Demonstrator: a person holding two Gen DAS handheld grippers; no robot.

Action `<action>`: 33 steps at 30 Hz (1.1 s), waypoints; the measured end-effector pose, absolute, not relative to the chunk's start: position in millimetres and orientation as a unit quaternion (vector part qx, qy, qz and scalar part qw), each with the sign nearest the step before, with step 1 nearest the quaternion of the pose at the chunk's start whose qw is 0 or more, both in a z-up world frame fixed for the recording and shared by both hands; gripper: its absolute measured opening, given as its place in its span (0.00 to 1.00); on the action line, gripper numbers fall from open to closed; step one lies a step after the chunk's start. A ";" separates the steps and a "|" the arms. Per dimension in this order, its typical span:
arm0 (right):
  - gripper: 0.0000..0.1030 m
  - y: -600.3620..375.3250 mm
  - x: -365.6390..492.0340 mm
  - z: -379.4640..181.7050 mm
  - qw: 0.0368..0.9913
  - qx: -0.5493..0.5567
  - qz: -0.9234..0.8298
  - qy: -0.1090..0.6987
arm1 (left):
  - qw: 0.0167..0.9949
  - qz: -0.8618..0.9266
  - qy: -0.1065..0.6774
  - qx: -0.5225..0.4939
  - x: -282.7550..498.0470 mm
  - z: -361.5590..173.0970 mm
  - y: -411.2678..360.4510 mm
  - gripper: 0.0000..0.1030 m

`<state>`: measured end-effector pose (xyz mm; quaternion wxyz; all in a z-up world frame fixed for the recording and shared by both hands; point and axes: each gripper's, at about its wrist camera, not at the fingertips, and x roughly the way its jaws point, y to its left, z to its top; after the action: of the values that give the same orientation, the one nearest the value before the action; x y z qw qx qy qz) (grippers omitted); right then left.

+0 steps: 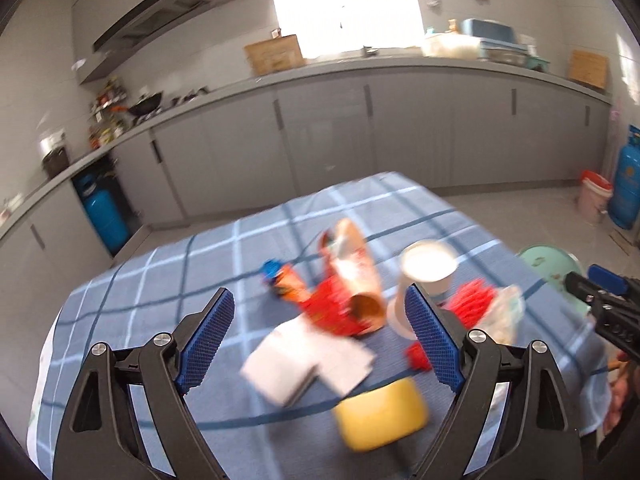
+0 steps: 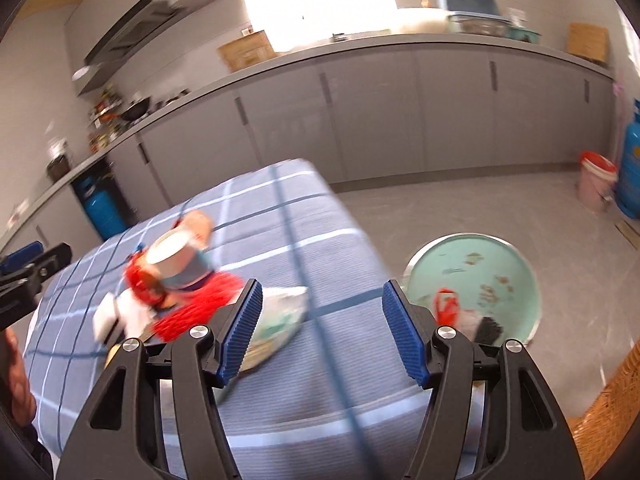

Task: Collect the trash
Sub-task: 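Move both open tools back over the table toward the remaining trash, then grasp the yellow sponge with the left tool while the right tool approaches the clear wrapped bag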

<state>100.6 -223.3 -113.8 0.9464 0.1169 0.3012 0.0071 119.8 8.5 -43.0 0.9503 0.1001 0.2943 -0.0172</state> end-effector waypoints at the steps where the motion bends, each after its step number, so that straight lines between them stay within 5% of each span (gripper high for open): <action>1: 0.61 -216.3 101.8 -114.5 0.946 0.112 0.013 0.304 | 0.949 -0.010 0.301 0.097 119.9 -47.4 17.1 0.84; 6: 0.62 -179.4 103.2 -114.9 0.945 0.088 0.039 0.314 | 0.938 0.018 0.336 0.084 112.3 -78.9 49.6 0.84; 13: 0.81 -130.6 102.8 -122.4 0.943 0.050 0.061 0.324 | 0.931 0.032 0.356 0.071 101.7 -100.2 68.2 0.84; 23: 0.81 -114.8 110.1 -150.3 0.931 0.034 0.044 0.361 | 0.932 0.020 0.359 0.054 96.2 -106.8 66.9 0.92; 30: 0.47 -125.2 108.4 -154.4 0.924 0.051 0.057 0.375 | 0.930 0.008 0.363 0.055 95.3 -110.3 58.5 0.92; 33: 0.41 -125.4 105.2 -155.5 0.923 0.051 0.064 0.377 | 0.930 0.003 0.363 0.059 93.8 -111.3 52.6 0.92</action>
<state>105.2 -125.4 -155.5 0.9225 0.0514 0.3771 0.0639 93.8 52.6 -111.3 0.9299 0.0590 0.3629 0.0031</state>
